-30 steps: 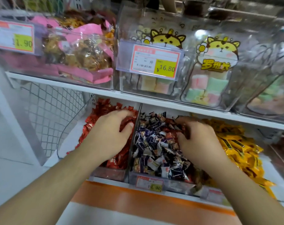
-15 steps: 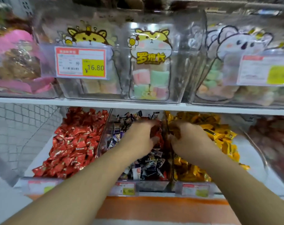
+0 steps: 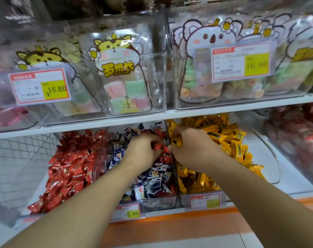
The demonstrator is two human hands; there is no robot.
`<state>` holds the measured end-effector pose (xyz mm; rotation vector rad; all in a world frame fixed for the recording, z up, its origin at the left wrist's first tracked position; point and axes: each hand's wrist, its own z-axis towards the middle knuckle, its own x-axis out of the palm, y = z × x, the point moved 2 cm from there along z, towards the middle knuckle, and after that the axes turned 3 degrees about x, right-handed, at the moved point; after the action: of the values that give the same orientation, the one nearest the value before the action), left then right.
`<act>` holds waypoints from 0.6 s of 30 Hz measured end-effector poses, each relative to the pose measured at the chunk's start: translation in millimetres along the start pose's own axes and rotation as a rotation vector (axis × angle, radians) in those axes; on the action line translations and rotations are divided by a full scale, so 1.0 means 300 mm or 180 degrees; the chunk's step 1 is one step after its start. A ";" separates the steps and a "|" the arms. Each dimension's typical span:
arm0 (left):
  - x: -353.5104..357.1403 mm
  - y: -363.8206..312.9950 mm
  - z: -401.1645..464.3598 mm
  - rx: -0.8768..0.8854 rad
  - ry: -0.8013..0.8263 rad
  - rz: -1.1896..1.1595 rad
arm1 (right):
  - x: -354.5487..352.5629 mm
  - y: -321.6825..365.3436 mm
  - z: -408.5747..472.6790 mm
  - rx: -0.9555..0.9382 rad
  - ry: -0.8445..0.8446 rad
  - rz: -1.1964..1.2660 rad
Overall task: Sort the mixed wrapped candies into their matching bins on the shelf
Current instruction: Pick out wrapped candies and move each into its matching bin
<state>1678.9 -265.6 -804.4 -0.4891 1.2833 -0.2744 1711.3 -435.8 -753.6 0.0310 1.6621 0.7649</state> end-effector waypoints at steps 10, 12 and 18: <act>-0.146 -0.007 -0.119 -0.0599 -0.0624 -0.1969 | -0.005 0.034 -0.014 -0.0189 -0.0080 0.0025; -0.173 -0.015 -0.167 -0.0712 -0.0596 -0.2328 | 0.002 0.065 -0.024 -0.0500 -0.0135 0.0234; -0.245 -0.013 -0.311 -0.0988 -0.0721 -0.2976 | 0.086 0.173 -0.075 -0.0833 -0.0122 0.0923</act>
<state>1569.6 -253.5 -759.1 -1.3411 0.8012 -0.7762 1664.8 -394.9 -749.6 0.1034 1.5270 1.1900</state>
